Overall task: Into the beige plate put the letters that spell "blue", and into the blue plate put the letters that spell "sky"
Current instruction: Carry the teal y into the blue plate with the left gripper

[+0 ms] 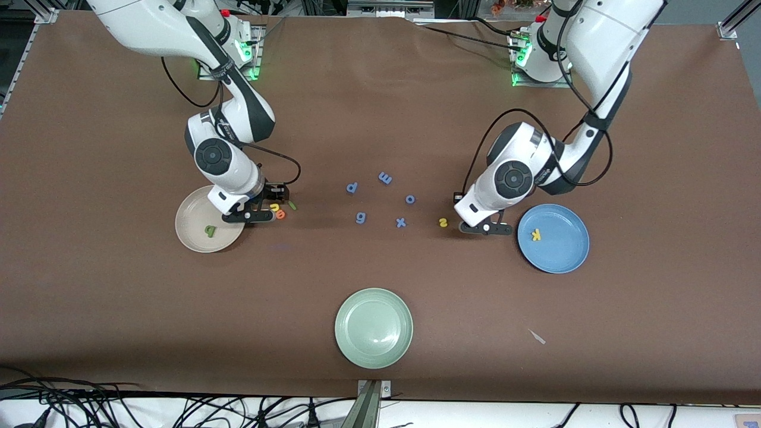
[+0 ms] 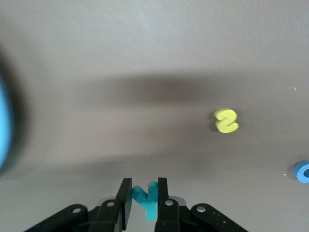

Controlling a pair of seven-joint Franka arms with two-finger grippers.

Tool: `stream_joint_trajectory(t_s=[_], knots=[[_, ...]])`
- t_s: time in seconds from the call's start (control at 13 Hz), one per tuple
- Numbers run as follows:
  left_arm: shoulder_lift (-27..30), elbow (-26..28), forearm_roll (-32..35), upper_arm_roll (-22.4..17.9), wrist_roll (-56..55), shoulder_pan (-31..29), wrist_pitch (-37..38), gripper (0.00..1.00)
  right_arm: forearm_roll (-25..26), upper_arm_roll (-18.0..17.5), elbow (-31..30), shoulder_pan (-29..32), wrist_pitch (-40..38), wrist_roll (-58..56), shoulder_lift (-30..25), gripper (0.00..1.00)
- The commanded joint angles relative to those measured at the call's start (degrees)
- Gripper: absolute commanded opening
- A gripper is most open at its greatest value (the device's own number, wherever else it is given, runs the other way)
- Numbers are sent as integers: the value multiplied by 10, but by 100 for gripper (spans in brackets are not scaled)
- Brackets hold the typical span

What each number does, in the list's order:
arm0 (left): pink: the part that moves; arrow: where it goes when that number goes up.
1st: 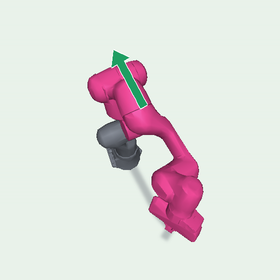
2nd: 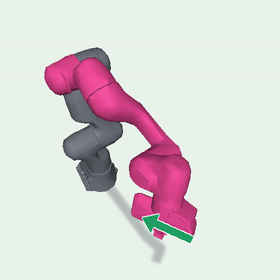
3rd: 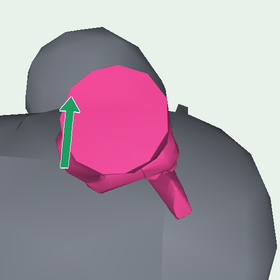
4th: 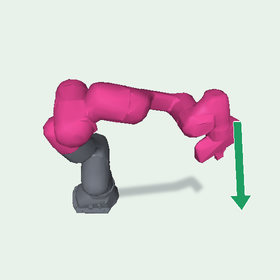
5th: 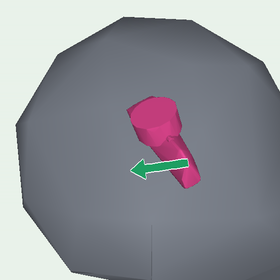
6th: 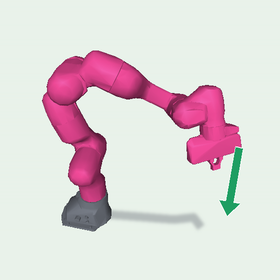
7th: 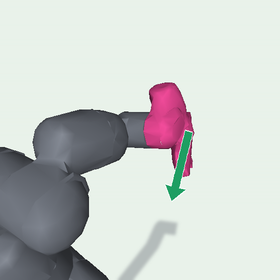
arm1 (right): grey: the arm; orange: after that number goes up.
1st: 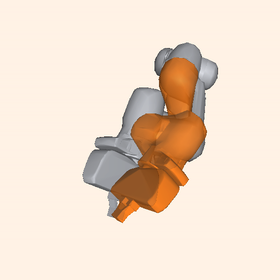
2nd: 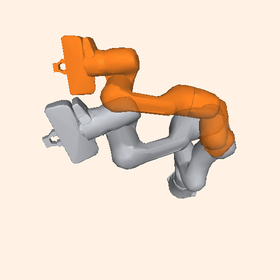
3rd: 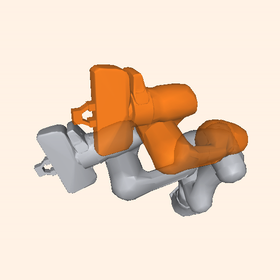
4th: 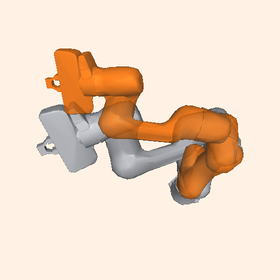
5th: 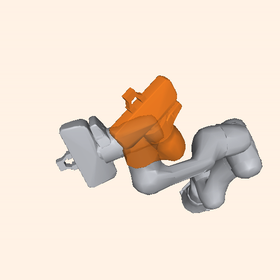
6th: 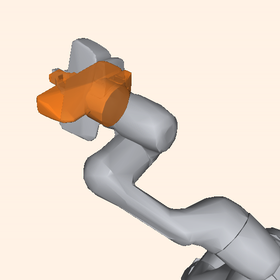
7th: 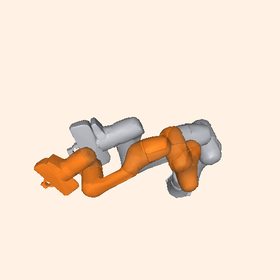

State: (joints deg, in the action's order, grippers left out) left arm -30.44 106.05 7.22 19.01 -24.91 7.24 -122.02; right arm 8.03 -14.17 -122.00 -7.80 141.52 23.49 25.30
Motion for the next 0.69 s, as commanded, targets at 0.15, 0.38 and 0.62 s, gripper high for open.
stream_joint_trajectory(t_s=[0.15,0.38,0.62], knots=[[-6,-35,130,-1,116,-76,45,0,79,-2,-9,-5,32,1,10,78],[-21,-33,145,0,180,-119,36,8,81,-2,-10,-6,54,1,20,77],[-30,-31,141,1,178,-132,34,100,83,-2,-22,-6,80,0,26,77]])
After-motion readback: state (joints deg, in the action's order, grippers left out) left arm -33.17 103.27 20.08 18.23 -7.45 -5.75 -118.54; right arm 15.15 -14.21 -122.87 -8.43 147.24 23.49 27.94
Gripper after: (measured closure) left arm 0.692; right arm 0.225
